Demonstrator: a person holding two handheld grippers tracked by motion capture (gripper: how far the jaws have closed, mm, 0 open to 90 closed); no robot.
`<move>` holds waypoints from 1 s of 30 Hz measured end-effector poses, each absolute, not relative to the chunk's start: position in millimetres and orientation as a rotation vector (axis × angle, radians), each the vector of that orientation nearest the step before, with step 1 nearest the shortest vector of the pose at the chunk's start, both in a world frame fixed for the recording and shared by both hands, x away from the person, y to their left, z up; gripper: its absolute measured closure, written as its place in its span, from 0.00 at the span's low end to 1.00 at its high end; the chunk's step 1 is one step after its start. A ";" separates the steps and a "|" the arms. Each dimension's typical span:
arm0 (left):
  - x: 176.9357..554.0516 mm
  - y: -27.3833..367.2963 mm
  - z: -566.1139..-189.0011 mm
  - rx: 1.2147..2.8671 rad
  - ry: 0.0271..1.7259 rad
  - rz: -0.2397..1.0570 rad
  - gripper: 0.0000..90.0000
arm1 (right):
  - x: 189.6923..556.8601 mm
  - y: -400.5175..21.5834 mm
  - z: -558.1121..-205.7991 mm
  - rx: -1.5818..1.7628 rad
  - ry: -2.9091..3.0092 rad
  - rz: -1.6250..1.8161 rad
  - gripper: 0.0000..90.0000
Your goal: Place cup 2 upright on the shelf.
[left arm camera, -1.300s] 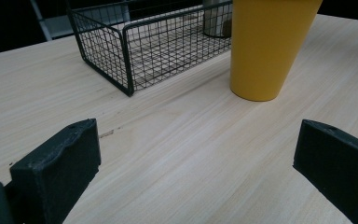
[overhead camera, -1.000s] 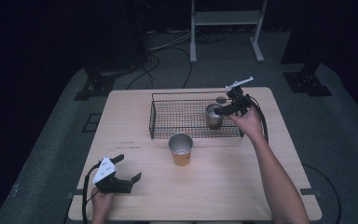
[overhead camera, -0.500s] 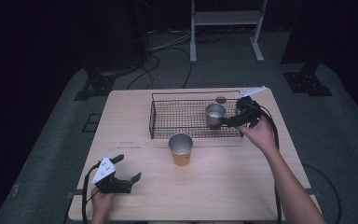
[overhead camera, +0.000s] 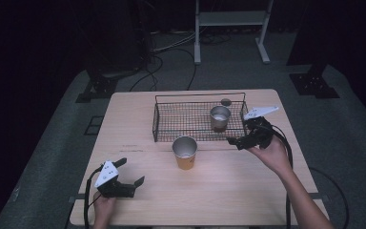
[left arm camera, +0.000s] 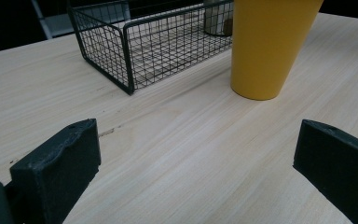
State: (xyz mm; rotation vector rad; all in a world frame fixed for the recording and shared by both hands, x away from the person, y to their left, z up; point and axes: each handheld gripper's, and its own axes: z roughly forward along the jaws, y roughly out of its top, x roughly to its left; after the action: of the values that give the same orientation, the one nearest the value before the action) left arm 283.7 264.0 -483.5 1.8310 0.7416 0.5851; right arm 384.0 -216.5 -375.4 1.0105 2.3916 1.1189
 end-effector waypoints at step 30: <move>283.7 264.7 -483.4 1.830 0.750 0.579 0.00 | 335.2 -189.5 -395.1 0.853 2.492 1.188 0.07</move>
State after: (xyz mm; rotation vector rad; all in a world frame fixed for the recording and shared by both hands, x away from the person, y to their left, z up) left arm 283.7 264.7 -483.4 1.8297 0.7500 0.5786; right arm 335.2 -189.5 -395.1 0.8528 2.4918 1.1878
